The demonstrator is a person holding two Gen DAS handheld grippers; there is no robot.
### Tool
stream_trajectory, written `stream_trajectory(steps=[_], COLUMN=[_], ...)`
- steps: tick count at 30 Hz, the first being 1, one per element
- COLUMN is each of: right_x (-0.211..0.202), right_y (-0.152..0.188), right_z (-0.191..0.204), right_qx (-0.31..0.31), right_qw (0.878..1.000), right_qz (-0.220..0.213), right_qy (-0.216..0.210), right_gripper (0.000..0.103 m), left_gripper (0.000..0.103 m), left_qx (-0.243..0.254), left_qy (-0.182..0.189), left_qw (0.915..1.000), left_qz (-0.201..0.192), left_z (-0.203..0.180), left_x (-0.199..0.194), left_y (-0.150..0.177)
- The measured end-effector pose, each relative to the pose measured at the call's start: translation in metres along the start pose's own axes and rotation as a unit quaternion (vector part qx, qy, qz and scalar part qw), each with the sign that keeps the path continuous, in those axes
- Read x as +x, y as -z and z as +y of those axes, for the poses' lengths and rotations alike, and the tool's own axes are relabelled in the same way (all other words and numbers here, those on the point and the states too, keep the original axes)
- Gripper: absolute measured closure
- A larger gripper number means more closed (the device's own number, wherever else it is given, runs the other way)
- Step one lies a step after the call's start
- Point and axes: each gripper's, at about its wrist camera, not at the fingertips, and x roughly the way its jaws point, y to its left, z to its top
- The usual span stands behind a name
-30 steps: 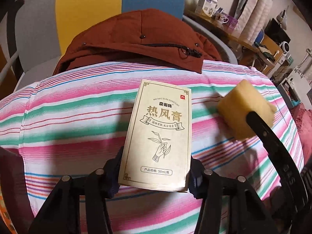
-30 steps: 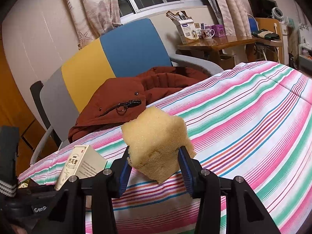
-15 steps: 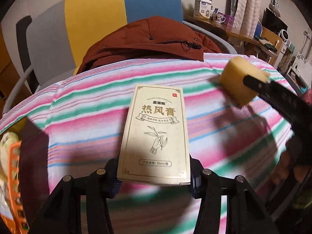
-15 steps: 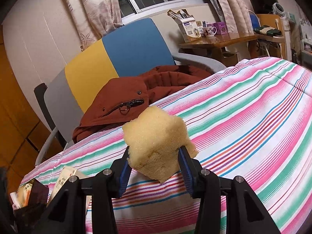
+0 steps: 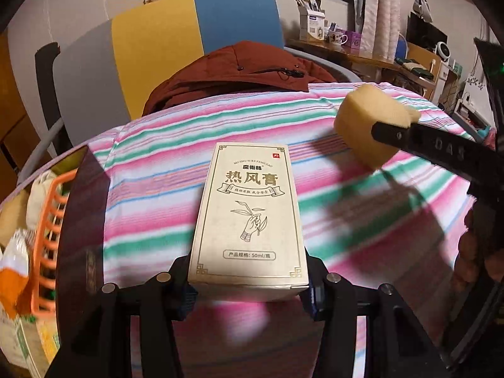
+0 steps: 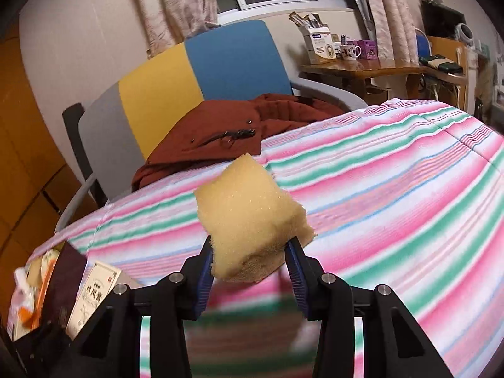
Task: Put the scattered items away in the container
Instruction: 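Carry the beige box and yellow sponge toward the gold tin with both tools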
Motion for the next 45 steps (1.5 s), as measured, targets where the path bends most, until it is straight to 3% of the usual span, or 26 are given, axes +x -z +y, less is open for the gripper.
stream_trajectory(steps=[18, 31, 45], right_x=[-0.073, -0.097, -0.12], right_y=[0.078, 0.103, 0.118], right_z=[0.035, 0.048, 0.051], right_qx=[-0.016, -0.025, -0.026], right_qw=[1.0, 1.0, 1.0], right_qz=[0.004, 0.006, 0.003], right_qy=[-0.003, 0.001, 0.003], right_gripper=[0.059, 0.061, 0.063], left_gripper=[0.051, 0.051, 0.051], left_qx=[0.021, 0.023, 0.018], left_qy=[0.015, 0.034, 0.043], left_qw=[0.9985, 0.9957, 0.9895], left_qz=[-0.048, -0.083, -0.136], left_z=[0.007, 0.01, 0.02], left_x=[-0.049, -0.075, -0.132], left_y=[0.059, 0.082, 0.088])
